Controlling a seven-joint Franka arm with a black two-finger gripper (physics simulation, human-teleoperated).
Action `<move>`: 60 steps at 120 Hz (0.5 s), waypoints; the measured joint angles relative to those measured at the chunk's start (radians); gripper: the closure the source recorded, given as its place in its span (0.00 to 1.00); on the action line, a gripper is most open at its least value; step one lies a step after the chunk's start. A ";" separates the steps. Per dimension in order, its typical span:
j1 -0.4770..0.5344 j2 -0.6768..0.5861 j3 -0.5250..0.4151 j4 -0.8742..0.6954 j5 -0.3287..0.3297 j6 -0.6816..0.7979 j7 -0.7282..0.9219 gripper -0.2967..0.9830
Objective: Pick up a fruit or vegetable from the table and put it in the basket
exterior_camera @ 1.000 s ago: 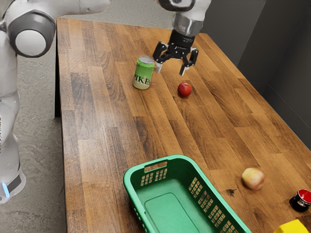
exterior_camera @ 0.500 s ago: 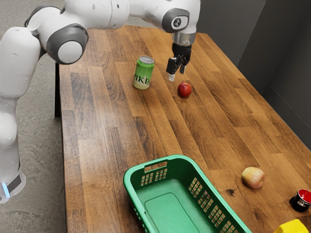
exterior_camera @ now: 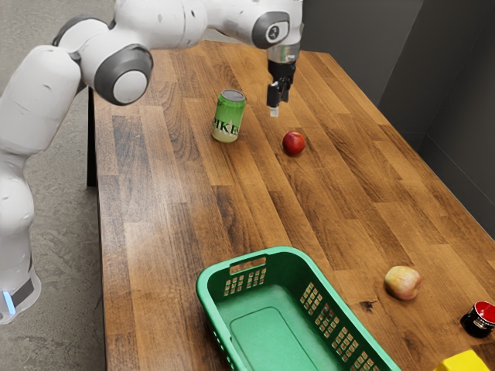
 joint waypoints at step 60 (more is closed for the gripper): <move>-0.002 0.032 -0.050 -0.035 -0.015 0.039 0.043 0.23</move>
